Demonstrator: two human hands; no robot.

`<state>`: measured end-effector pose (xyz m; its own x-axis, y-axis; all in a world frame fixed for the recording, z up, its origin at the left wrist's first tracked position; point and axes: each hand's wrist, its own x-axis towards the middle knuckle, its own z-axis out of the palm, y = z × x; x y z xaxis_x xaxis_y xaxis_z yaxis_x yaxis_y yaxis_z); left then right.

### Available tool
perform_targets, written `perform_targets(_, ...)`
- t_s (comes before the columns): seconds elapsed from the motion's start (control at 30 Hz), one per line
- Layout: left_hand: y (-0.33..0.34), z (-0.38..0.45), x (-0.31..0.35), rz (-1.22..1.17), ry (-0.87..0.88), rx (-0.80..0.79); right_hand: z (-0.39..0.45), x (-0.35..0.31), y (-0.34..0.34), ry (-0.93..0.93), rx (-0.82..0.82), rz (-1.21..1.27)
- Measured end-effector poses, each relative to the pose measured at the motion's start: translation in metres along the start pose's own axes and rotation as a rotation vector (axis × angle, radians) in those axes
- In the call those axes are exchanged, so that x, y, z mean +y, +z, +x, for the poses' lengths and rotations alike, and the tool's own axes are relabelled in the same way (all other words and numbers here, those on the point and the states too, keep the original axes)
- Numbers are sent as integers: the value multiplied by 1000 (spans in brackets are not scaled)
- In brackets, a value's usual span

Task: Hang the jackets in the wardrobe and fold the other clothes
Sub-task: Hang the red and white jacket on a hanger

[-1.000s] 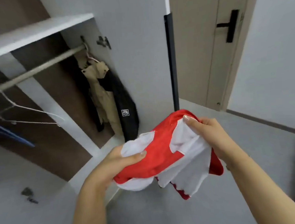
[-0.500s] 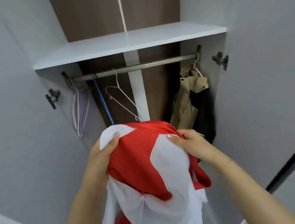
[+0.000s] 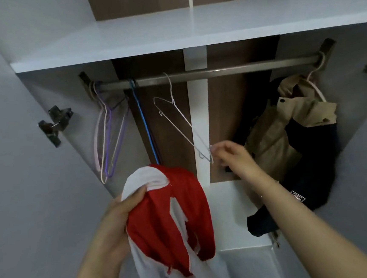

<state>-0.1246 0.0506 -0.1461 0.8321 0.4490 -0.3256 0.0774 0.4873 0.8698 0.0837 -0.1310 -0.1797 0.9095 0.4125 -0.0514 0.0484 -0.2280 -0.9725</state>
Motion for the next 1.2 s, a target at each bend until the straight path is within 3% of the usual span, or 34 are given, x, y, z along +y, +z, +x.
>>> perform_targets(0.1, 4, 27, -5, 90, -12, 43, 67, -5, 9, 16, 79, -97)
perform_targets(0.33, 29, 58, -21, 200, 0, 211, 183, -5, 53, 25, -177, -231)
perform_targets(0.43, 42, 60, -28, 310, 24, 322, 200, -7, 75, -83, -280, -299)
perform_targets(0.5, 49, 60, -30, 425, 56, 420, 200, -10, 80, -168, -259, -238)
perform_targets(0.6, 58, 60, -32, 458, 65, 506, 179, -7, 68, -215, -261, -48)
perform_targets(0.73, 63, 55, -36, 358, 57, 453, 116, 38, 39, -268, -258, 106)
perform_targets(0.8, 57, 54, -38, 283, 65, 425, 92, 59, 33, -193, -284, 143)
perform_targets(0.93, 29, 46, -43, 259, 91, 367, 67, 78, 33, 25, -250, 93)
perform_targets(1.07, -6, 34, -47, 292, 64, 247, 12, 93, 29, 9, -37, -101)
perform_targets(1.2, -45, 28, -58, 352, 13, 186, -73, 97, 22, -20, -89, 53)
